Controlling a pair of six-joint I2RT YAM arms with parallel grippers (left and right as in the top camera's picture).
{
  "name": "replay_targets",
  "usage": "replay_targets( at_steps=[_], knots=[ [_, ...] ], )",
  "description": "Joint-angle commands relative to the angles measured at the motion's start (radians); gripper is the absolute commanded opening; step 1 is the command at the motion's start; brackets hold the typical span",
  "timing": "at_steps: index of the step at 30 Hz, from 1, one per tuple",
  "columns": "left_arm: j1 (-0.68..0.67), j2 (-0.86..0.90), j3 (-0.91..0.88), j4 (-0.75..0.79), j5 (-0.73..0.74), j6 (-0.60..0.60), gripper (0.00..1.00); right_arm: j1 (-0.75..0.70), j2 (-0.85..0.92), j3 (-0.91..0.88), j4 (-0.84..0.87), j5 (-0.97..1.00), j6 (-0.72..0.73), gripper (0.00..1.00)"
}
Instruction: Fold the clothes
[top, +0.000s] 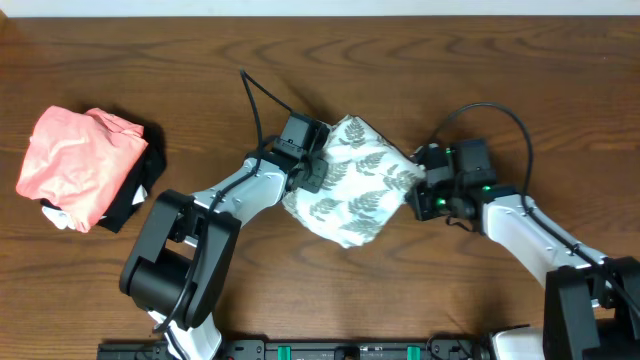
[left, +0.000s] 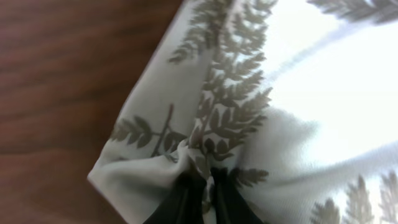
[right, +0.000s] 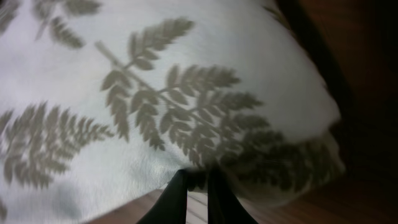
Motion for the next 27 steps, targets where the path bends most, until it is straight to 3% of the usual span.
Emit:
replay_targets(
  at_steps=[1, 6, 11, 15, 19, 27],
  knots=[
    [-0.044, 0.071, -0.057, -0.07, 0.17, -0.037, 0.16, -0.053, 0.008, 0.015, -0.021, 0.013, -0.017, 0.12],
    [-0.12, 0.071, -0.057, -0.071, 0.213, -0.063, 0.16, -0.073, 0.008, 0.015, -0.188, -0.076, -0.132, 0.16],
    [-0.162, 0.071, -0.057, -0.042, 0.21, -0.064, 0.16, -0.072, 0.008, 0.015, -0.385, -0.077, -0.158, 0.18],
    [-0.144, 0.071, -0.057, -0.003, 0.209, -0.124, 0.15, -0.072, 0.008, 0.015, -0.424, -0.117, -0.157, 0.25],
    [-0.114, 0.071, -0.057, 0.035, 0.21, -0.176, 0.15, -0.072, 0.008, 0.015, -0.348, -0.116, -0.125, 0.26],
    [-0.108, 0.071, -0.057, -0.054, 0.214, -0.287, 0.14, -0.072, 0.008, 0.015, 0.054, -0.056, -0.04, 0.27]
  ],
)
